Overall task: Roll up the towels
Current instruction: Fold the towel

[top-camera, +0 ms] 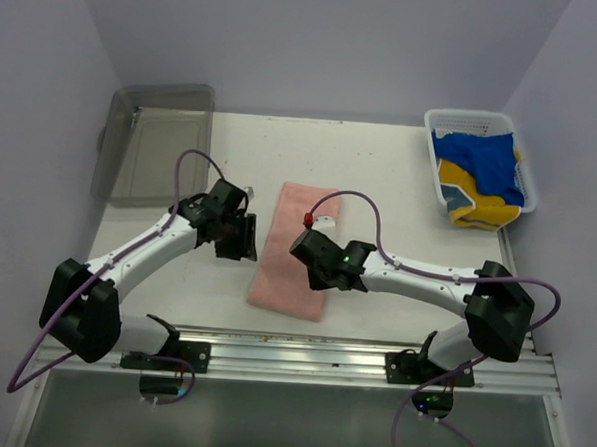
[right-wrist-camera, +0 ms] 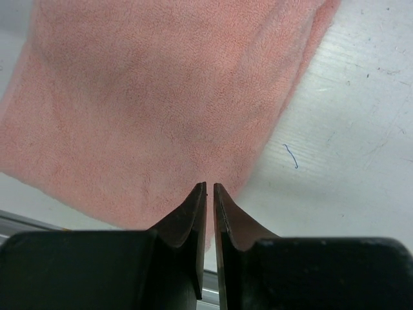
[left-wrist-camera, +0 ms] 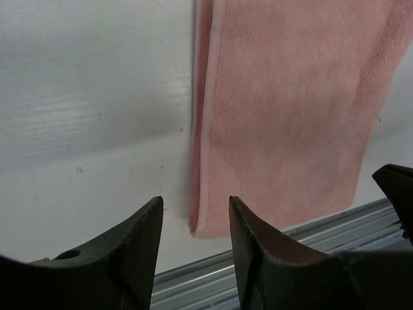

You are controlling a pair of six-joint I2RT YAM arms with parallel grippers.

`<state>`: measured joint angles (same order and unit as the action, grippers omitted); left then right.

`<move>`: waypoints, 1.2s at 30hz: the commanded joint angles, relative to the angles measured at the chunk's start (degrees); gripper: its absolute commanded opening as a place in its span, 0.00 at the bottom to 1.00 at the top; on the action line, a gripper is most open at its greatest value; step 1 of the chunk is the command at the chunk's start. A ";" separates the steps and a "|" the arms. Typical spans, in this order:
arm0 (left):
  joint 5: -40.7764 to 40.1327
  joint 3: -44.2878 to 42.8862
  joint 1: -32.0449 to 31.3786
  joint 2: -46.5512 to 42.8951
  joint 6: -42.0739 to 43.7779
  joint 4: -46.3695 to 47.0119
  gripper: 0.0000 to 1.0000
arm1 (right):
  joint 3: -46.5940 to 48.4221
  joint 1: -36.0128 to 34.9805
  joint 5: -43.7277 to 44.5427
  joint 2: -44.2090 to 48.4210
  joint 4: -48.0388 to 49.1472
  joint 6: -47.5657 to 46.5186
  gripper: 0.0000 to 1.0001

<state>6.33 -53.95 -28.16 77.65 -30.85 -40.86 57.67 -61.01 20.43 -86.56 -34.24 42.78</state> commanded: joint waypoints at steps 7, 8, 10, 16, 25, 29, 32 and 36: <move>8.08 10.69 -1.80 -5.57 -3.16 3.67 0.54 | 0.69 -0.33 0.23 4.03 -0.30 -0.16 0.17; 8.26 11.41 -2.24 -5.66 -4.21 3.94 0.53 | 0.52 -0.60 -0.47 4.04 -0.13 -0.51 0.17; 7.57 12.99 -3.91 -5.75 -5.09 4.65 0.51 | 0.34 -1.21 -0.56 4.30 -0.39 -0.77 0.16; 6.68 16.50 -5.32 -4.61 -6.85 8.25 0.45 | 2.98 -8.67 5.94 4.04 -4.08 -2.09 0.18; 5.45 19.24 -5.24 -1.54 -7.12 12.03 0.39 | 1.13 -18.87 8.05 2.28 -0.66 -9.89 0.47; 6.15 19.59 -5.32 -1.27 -7.38 13.17 0.24 | 0.87 -20.37 8.75 -0.79 -0.13 -13.07 0.50; 7.38 19.50 -5.32 -1.18 -7.47 13.79 0.12 | -1.15 -20.90 9.45 -1.76 2.24 -13.43 0.49; 7.47 19.33 -5.32 -0.57 -7.73 14.41 0.00 | -3.79 -20.99 9.89 -3.78 8.30 -14.48 0.48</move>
<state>13.17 -34.81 -33.30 76.18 -38.41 -29.19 55.09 -81.69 27.59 -89.10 -31.79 30.35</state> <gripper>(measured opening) 0.014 0.486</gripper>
